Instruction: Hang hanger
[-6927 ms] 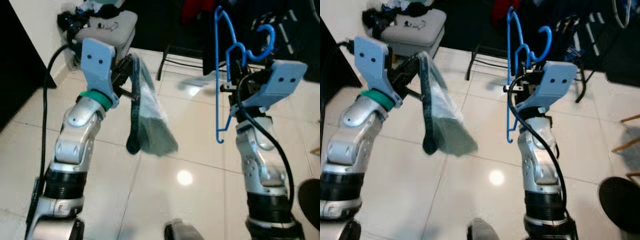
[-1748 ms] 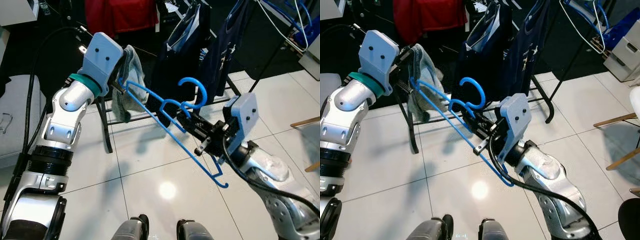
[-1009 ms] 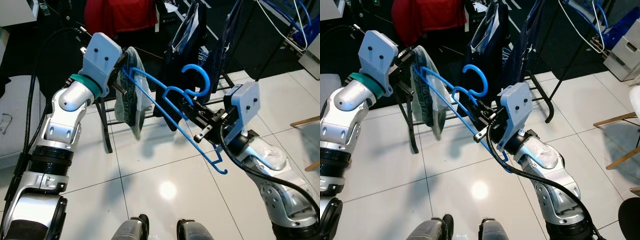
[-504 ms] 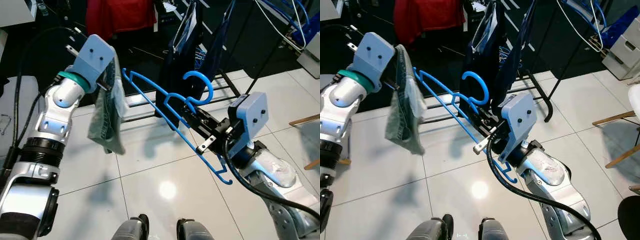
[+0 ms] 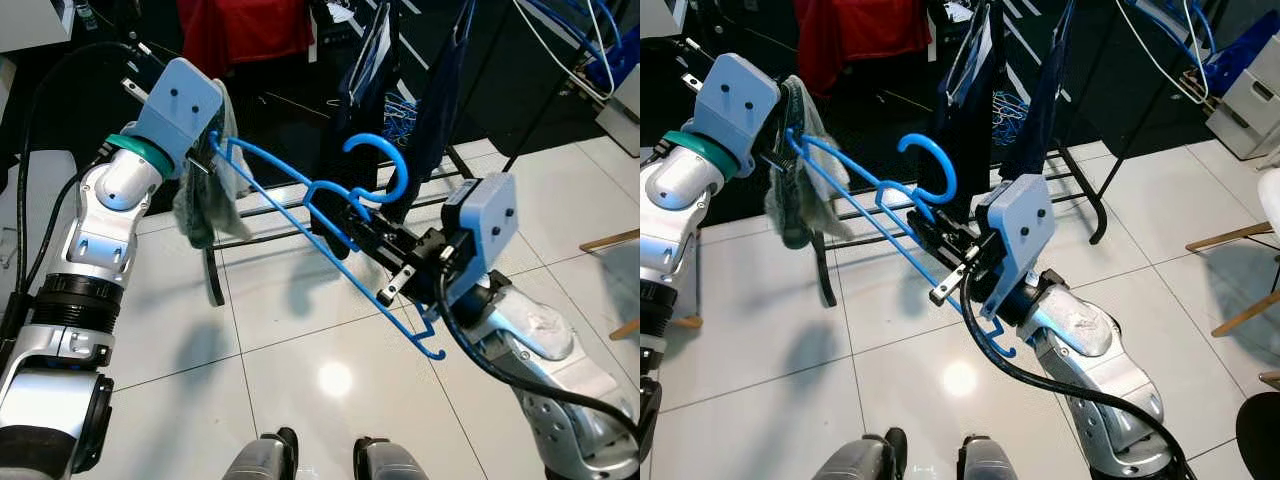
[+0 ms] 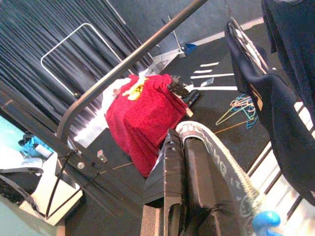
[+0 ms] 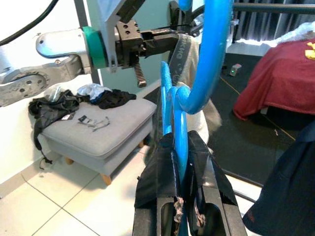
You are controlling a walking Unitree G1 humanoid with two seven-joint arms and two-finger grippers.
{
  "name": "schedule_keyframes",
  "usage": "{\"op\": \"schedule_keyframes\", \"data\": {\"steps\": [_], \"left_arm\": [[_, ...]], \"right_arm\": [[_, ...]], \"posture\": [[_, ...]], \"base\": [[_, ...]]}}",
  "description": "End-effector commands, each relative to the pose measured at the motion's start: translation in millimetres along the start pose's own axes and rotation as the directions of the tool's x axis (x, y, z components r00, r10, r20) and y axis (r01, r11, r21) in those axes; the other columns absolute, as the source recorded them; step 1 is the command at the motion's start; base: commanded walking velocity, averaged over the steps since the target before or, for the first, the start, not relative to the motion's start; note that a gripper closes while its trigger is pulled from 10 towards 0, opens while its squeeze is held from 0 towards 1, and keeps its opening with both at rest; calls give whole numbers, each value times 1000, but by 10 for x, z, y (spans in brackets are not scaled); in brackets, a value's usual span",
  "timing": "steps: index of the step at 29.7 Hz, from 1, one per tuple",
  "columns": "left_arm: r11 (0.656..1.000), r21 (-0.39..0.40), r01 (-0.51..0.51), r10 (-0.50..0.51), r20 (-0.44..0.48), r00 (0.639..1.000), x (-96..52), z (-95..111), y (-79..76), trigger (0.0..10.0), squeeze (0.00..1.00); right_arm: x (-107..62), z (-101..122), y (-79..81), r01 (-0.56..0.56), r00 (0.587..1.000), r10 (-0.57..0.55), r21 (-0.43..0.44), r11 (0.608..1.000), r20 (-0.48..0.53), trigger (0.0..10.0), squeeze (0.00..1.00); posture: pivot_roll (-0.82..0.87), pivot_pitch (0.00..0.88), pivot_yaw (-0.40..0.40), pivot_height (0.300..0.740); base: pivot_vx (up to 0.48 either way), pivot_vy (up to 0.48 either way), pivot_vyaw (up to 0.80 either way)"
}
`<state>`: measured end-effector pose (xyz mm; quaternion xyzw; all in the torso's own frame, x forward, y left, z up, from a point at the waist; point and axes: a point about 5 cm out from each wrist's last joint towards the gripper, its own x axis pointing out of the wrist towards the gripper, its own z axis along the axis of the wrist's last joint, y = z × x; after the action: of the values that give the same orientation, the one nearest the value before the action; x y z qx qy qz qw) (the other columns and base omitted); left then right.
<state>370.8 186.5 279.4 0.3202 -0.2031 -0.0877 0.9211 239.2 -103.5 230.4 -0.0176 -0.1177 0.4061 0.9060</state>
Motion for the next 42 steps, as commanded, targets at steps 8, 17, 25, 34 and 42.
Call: {"op": "schedule_keyframes", "data": {"steps": [8,17,25,34,42], "left_arm": [[999,-9,35,-35,38,999,-2,49,-103,10000,0],[999,-17,39,-39,43,998,5,60,-109,10000,0],[999,-19,39,-38,35,999,-14,42,-88,10000,0],[999,-22,34,-34,18,999,-10,-1,-84,10000,0],[999,-22,32,-32,13,999,18,-11,-83,10000,0]], "right_arm": [[39,-44,40,-36,999,37,32,999,-2,10000,0],[123,-97,-21,-5,1000,5,31,1000,9,10000,0],[275,-67,-134,55,997,-54,-14,998,46,10000,0],[142,24,-135,92,995,-89,-64,994,40,10000,0],[34,31,-135,123,992,-122,-74,990,29,10000,0]], "posture": [[-105,112,90,740],[-99,110,97,740],[-92,109,91,740],[-115,116,95,740],[-120,117,98,740]], "base": [[0,0,0],[0,0,0],[0,0,0],[0,0,0],[0,0,0]]}}
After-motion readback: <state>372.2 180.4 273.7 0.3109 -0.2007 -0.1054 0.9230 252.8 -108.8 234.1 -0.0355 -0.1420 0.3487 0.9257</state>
